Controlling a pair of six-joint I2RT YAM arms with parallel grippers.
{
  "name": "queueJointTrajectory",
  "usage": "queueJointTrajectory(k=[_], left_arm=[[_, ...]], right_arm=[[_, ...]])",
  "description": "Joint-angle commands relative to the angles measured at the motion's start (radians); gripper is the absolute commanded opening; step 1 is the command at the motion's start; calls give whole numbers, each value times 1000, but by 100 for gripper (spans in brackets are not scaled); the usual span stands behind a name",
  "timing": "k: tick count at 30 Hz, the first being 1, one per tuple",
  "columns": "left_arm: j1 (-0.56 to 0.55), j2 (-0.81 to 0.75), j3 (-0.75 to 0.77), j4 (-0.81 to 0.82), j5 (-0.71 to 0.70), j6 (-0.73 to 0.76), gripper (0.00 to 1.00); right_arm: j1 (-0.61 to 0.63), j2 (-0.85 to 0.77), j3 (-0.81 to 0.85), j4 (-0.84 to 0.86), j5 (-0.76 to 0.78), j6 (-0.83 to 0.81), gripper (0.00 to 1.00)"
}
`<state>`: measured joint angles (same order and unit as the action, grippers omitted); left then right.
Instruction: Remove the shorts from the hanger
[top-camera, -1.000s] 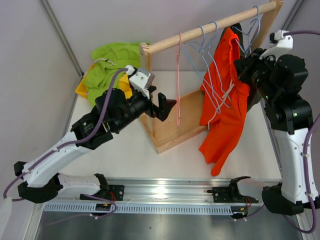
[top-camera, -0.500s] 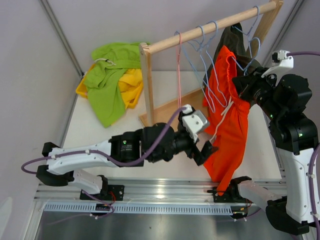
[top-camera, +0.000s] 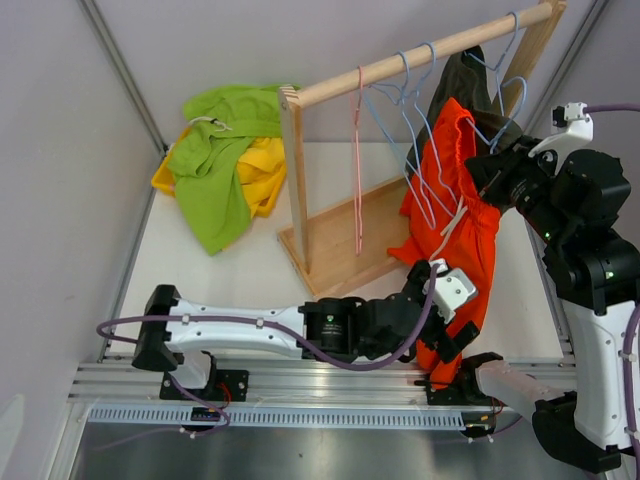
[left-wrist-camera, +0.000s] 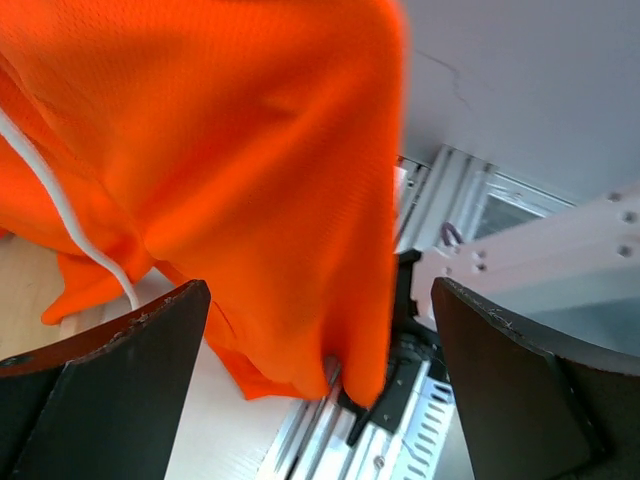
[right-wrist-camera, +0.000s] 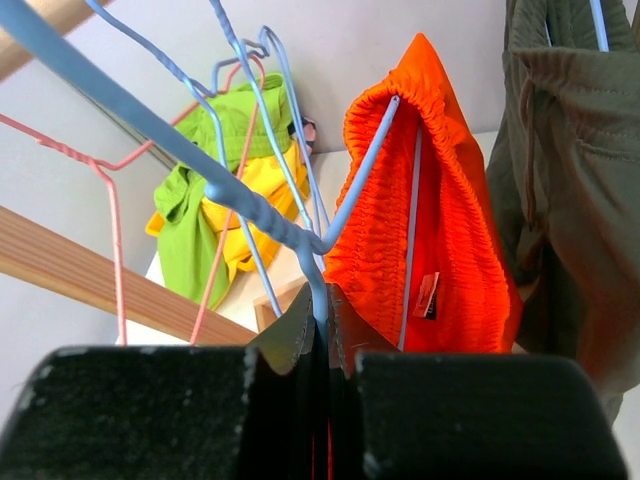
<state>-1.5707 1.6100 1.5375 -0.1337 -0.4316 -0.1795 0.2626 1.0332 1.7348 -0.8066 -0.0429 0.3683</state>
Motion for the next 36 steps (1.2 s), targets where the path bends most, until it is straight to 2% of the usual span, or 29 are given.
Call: queueJointTrajectory(k=[1,2,5,8,9,11,12,16,18,22,23,26,28,31,36], left_arm=[[-3,36,57,128,-87,32,99],[-3,51,43,126,-114,37,99],[0,106,87,169,-171,55,91],[14,148,127,174,-202,51,70],[18,154,147,174,-206,49,48],[20,166,154,171,-210,43,22],[21,166,159,167,-211,35,1],[0,139,135,141,-200,-8,0],[-28,101,58,141,-199,-17,0],[-156,47,-97,160,-205,-77,0],[-181,39,-175,167,-197,-87,0],[-294,30,-249,169,-226,-124,0],[-350,33,-270,107,-263,-185,0],[-358,-1,-309,97,-288,-225,0],[-274,-32,-307,127,-329,-120,0]], right_arm=[[9,-19,78,43,-6,43,0],[12,-22,78,41,-14,46,0],[13,-36,77,35,-25,57,0],[13,-48,65,27,-32,63,0],[12,-53,60,26,-37,66,0],[12,-61,45,29,-41,63,0],[13,-62,39,33,-40,61,0],[10,-58,32,40,-31,49,0],[10,-44,35,47,-28,40,0],[10,-7,89,55,6,12,0],[9,4,103,56,11,8,0],[3,59,182,46,31,-20,0],[1,103,244,29,31,-28,0],[1,111,261,7,17,-17,0],[0,50,189,-14,5,3,0]])
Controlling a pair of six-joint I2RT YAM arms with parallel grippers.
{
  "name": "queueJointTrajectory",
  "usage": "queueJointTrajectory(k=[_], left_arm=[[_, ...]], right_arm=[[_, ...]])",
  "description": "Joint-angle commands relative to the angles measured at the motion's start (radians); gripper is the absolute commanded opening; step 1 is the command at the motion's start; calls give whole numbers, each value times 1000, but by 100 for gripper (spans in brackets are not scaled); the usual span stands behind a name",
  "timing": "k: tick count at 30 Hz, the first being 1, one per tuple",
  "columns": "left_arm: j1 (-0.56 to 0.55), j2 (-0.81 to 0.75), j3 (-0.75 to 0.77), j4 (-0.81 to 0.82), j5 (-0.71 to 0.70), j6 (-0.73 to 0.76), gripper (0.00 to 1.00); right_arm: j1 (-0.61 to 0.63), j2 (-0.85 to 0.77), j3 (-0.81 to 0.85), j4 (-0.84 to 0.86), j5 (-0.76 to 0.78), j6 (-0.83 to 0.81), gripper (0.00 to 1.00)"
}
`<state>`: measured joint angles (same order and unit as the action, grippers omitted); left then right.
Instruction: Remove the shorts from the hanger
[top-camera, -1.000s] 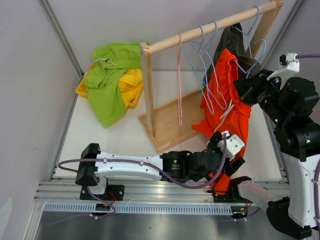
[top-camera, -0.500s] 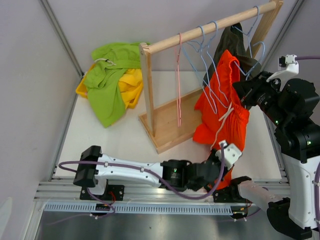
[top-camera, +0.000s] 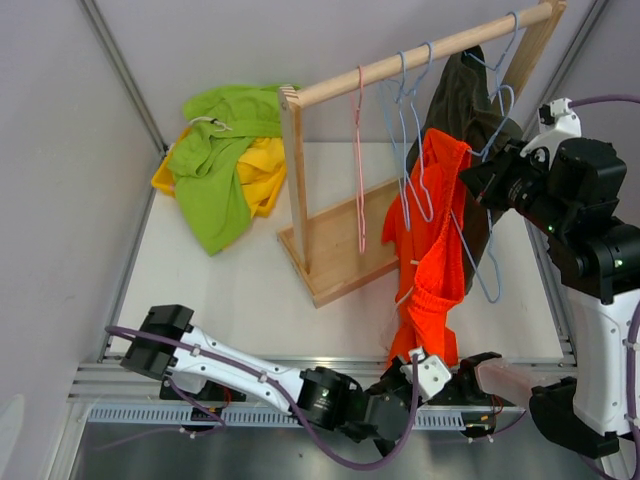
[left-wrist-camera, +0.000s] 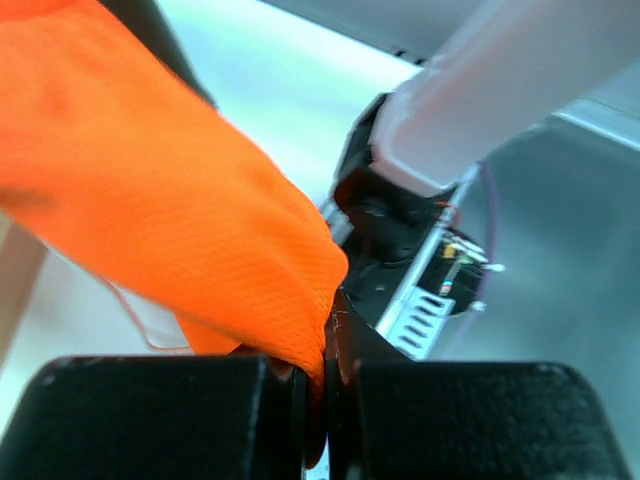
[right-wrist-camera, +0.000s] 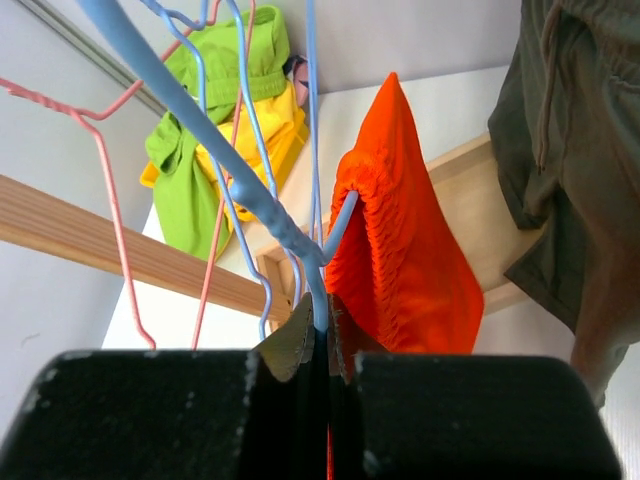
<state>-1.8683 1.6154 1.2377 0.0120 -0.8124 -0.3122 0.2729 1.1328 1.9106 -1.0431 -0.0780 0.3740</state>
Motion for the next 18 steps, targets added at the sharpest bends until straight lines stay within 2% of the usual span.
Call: queueJointTrajectory(k=[1,6,11,14,18], left_arm=[[41,-40,-10,21,62,37,0],[144,-15,43,45,91,137,0],[305,27,248,-36,102,174,0],[359,49,357,-46,120,234,0],[379,89,512,-105,113,285,0]], right_arm=[[-9,-63,8,213,43,-3,0],[-9,-93,33,101,12,9,0],[-9,-215,-97,-14,-52,69,0],[-8,-257,-174,-103,-81,94,0],[-9,-323,-226,-176,-62,82,0]])
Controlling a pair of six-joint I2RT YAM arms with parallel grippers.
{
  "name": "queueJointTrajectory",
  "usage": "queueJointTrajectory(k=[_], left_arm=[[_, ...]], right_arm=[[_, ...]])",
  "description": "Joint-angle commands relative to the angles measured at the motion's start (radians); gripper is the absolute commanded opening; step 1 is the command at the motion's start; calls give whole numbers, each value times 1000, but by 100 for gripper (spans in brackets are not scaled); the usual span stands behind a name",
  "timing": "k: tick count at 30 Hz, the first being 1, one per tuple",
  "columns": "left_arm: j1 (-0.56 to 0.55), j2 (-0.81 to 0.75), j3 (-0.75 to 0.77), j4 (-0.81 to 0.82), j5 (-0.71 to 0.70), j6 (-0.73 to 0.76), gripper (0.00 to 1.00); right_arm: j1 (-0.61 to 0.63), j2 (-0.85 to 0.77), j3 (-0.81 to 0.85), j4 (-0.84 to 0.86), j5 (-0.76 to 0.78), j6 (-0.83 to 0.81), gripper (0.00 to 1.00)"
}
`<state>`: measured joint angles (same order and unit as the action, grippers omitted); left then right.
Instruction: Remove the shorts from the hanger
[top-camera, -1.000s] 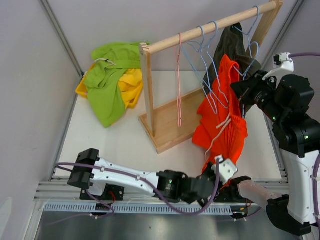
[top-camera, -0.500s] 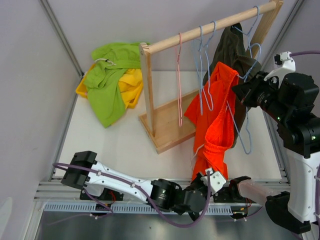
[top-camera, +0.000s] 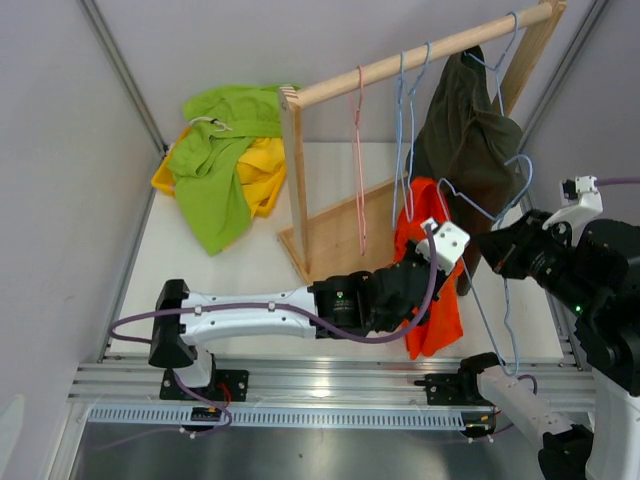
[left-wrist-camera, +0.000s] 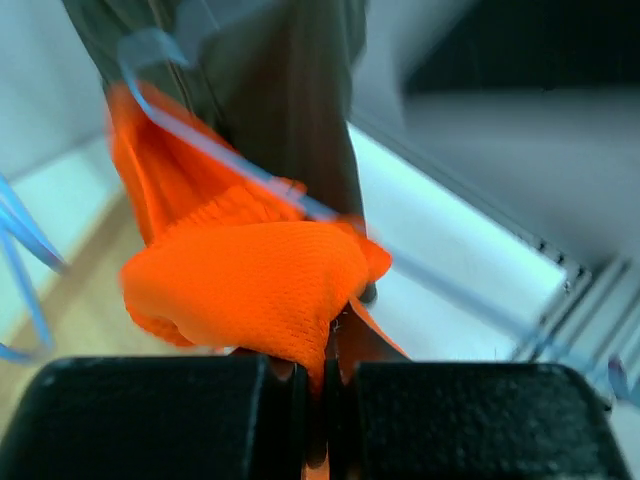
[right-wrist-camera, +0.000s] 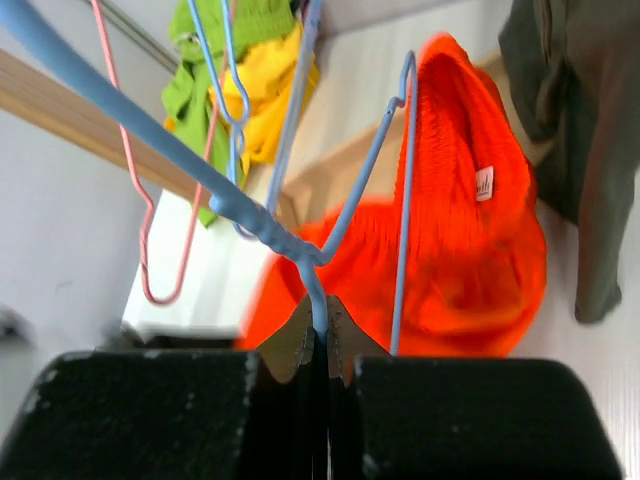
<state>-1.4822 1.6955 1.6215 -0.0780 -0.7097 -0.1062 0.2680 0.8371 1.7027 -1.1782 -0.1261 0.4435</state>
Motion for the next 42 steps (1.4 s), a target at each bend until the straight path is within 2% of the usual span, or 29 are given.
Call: queueJointTrajectory(k=[1,4,7,9,10,14,16,17,19,20,22,25,31,34,37,38,42], left_arm=[[-7,9,133,-29,16,76,0],[-24,-22,92,-86,71,7,0],[-142,-100,-131,-48,67,-48,0],[-196,-131,-201,-60,29,-113,0],[-237,-155,-277,-84,7,-200,0],[-334,-243,-414,-278,-103,-427,0],[-363,-311,-487,-397,-157,-574,0],[-368,-339,-526,-426,-166,-620,0],[-372,-397,-569,-466,-183,-715,0],[-374,-463,-631,-479,-186,-734,0],[-375,-526,-664,-486,-198,-765,0],[-375,-608,-710,-528,-227,-791,0],[-375,-643,-675,-676,-295,-846,0],[-372,-677,-635,-791,-329,-889,0],[-314,-744,-592,-859,-349,-853,0],[-288,-766,-577,-858,-340,-818,0],[-141,-856,-508,-778,-335,-542,0]], right_arm=[[-4,-32,-18,-40,-6,8,0],[-3,-12,24,-31,13,-17,0],[-3,65,112,-6,49,-52,0],[-4,112,188,18,81,-78,0],[-3,162,210,52,91,-89,0],[-3,313,342,112,103,-141,0],[-7,374,384,223,123,-138,0],[-7,387,383,224,125,-138,0],[-10,410,362,348,125,-134,0],[-13,454,368,373,150,-134,0],[-21,505,418,429,151,-137,0],[-30,624,529,451,141,-138,0],[-35,830,684,483,102,-141,0],[-38,861,675,470,94,-137,0],[-36,801,540,491,83,-128,0],[-38,772,426,526,77,-121,0],[-38,588,155,626,79,-104,0]])
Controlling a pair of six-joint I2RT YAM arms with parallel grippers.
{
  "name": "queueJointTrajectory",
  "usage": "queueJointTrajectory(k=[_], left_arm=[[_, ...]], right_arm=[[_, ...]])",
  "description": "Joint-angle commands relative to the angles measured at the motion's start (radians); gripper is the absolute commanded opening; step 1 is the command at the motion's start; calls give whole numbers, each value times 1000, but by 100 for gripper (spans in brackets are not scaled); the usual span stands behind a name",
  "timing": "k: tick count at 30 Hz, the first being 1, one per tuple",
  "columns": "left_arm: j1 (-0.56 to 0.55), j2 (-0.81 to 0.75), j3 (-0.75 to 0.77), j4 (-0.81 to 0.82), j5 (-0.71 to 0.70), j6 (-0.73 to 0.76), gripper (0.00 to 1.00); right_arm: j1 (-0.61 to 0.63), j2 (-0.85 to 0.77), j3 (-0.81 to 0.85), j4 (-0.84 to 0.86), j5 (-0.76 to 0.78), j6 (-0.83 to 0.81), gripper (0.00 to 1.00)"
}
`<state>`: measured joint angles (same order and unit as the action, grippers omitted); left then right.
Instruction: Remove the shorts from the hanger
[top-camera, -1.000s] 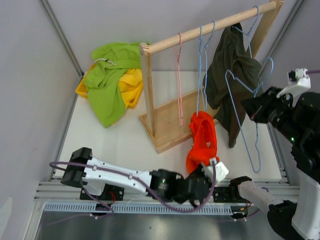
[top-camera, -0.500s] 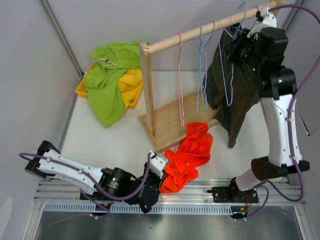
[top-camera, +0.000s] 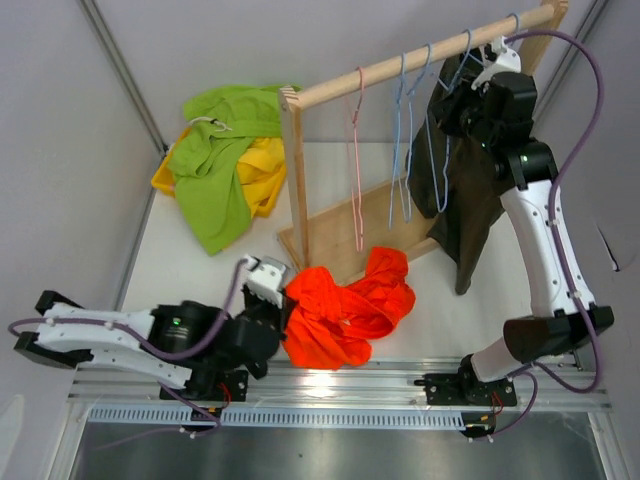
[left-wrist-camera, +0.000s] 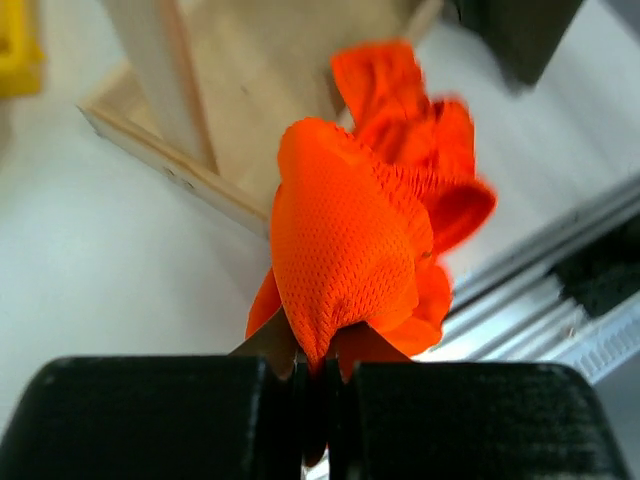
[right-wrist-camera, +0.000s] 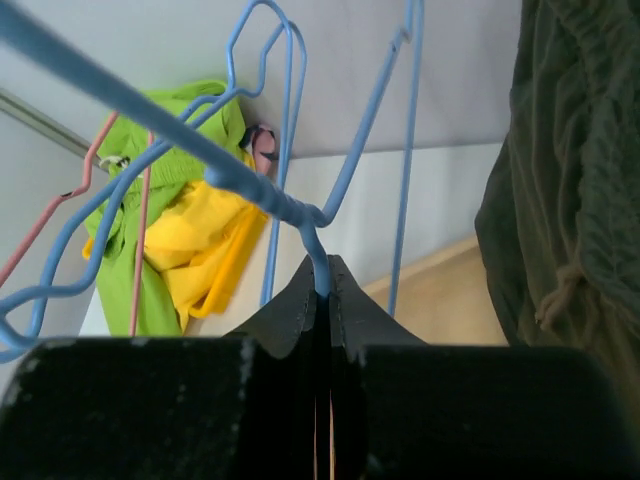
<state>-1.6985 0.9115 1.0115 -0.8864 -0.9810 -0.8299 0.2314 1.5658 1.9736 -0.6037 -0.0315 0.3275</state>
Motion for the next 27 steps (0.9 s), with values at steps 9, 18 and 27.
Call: queueJointTrajectory(k=[9,18,27], left_arm=[[595,-120,312,265,111,670,0],[1204,189,650,359,533,749,0],[1496,703,1351,459,746,764,0]], right_arm=[[-1,-259,-275,-18,-21,-14,55],[-9,-377,-358,-59,67,-51,100],[-30,-516,-492,-57,65,-58,99]])
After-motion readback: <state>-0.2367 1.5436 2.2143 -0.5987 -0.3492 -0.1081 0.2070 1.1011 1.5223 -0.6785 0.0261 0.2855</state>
